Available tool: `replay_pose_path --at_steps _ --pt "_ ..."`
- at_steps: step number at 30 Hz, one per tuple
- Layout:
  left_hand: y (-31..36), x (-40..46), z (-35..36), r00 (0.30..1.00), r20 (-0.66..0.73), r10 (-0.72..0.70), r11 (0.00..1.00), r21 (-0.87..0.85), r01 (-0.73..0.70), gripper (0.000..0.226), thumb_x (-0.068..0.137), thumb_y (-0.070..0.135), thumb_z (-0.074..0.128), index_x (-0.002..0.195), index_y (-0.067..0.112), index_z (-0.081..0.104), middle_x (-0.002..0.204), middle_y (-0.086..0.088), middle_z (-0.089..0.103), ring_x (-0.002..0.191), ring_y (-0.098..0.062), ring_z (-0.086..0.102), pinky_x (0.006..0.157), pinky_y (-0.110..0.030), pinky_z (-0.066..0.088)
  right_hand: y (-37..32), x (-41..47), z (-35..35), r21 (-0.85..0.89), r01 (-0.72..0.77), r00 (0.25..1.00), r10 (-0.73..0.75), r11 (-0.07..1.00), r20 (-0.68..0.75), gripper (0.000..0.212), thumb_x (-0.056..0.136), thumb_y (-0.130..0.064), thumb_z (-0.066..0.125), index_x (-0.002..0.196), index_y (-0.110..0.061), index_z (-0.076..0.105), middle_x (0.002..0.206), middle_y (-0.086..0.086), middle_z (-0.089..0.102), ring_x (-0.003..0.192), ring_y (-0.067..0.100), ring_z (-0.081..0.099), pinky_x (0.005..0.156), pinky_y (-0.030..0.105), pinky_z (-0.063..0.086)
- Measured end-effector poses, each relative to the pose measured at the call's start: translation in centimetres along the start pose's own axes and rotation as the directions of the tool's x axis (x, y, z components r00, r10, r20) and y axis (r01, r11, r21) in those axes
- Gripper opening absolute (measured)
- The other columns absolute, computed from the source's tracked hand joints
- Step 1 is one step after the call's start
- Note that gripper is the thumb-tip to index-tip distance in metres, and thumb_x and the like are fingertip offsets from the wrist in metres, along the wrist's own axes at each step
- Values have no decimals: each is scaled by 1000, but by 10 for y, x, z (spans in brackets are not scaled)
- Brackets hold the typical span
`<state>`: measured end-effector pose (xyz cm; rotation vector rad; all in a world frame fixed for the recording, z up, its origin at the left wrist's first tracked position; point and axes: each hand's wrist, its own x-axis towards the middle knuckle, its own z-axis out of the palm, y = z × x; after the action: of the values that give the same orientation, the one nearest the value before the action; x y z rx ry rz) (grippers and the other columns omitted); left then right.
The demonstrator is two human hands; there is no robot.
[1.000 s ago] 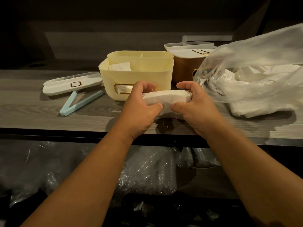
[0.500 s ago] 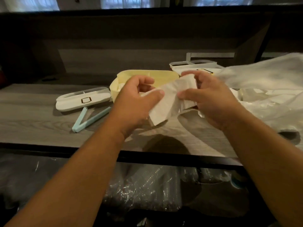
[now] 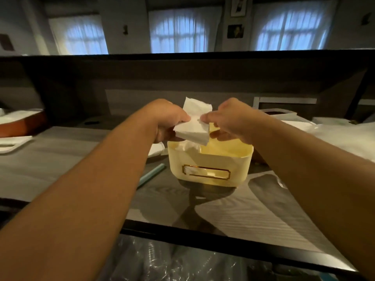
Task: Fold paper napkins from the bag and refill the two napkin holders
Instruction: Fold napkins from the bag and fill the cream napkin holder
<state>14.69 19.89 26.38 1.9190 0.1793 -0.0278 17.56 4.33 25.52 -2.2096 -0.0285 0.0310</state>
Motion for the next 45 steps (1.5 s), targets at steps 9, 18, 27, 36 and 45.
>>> replay_pose_path --at_steps 9,18,27,36,45 --pt "-21 21 -1 984 -156 90 945 324 -35 12 90 19 70 97 9 70 93 -8 71 79 -22 72 75 -37 62 1 5 24 -19 -59 995 60 998 74 18 94 -18 69 111 -13 68 98 6 70 84 19 73 79 31 62" --pt "-30 28 -6 982 -40 184 721 685 -107 22 84 17 77 105 11 73 103 -8 70 96 -25 66 91 -43 57 -4 -6 41 -427 81 985 -8 901 171 41 95 -36 66 128 -14 64 118 6 65 106 23 59 102 36 48" --pt "-37 33 -15 983 150 104 742 646 -178 25 90 21 70 115 19 73 109 -3 67 78 -15 56 59 -25 45 -6 -7 30 -330 89 947 22 940 320 38 89 -24 75 127 -21 66 122 4 65 105 27 67 96 41 55" --pt "-29 46 -18 959 282 1 687 697 -206 45 93 15 69 134 31 61 98 9 58 88 -13 58 74 -32 53 -5 -7 38 -399 104 951 26 911 308 47 89 -36 72 134 -25 62 129 4 63 113 25 60 102 40 49" --pt "-12 48 -20 955 290 67 624 734 -267 70 81 17 81 142 35 50 129 4 48 111 -26 56 82 -34 55 -9 -1 20 -345 97 955 10 933 295 49 86 -29 78 131 -27 60 113 2 65 87 22 71 69 29 59"
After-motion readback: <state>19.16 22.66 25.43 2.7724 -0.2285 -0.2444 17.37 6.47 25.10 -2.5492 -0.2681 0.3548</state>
